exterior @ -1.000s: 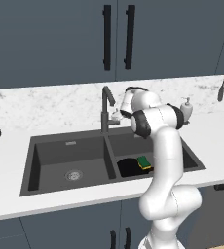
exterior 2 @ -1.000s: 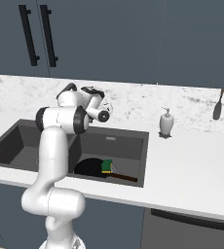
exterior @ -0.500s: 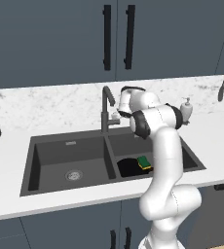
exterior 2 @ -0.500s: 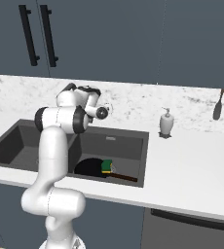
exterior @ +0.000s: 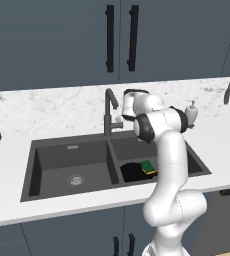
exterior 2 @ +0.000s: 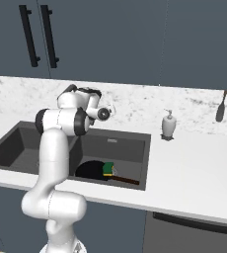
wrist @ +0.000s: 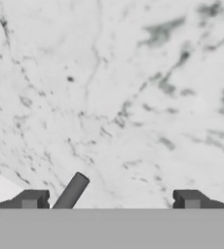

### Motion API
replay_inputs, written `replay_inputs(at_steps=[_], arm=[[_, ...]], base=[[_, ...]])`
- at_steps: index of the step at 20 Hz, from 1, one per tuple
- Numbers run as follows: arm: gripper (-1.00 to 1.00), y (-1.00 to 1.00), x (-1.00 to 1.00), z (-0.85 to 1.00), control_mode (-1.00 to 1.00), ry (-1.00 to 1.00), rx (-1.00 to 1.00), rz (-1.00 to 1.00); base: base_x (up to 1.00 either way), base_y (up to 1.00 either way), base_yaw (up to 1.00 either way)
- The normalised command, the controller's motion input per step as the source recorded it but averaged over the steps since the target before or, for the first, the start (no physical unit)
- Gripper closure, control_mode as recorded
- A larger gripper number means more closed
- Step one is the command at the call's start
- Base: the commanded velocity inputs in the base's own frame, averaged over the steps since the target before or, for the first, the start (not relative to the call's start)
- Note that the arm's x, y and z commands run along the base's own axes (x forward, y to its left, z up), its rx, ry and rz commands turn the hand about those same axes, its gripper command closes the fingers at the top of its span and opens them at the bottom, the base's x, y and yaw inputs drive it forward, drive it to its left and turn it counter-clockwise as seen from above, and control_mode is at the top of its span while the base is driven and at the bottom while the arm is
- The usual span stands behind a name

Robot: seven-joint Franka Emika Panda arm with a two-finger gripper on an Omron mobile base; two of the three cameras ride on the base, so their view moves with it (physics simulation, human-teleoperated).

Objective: Pick the pan and sponge and place them into the sink. Then turn on the water.

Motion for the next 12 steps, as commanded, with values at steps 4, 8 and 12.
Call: replay_inputs(at_steps=[4,8,12], arm=[[-1.0,-1.0,-0.15,0.0,-1.0,0.0,0.0,0.0],[-1.0,-1.0,-0.24,0.0,-1.0,0.0,0.0,0.0],[-1.0,-1.0,-0.32,0.0,-1.0,0.0,0.0,0.0]], base=[[0.0,0.0,0.0],[0.0,0.0,0.0],[0.0,0.0,0.0]])
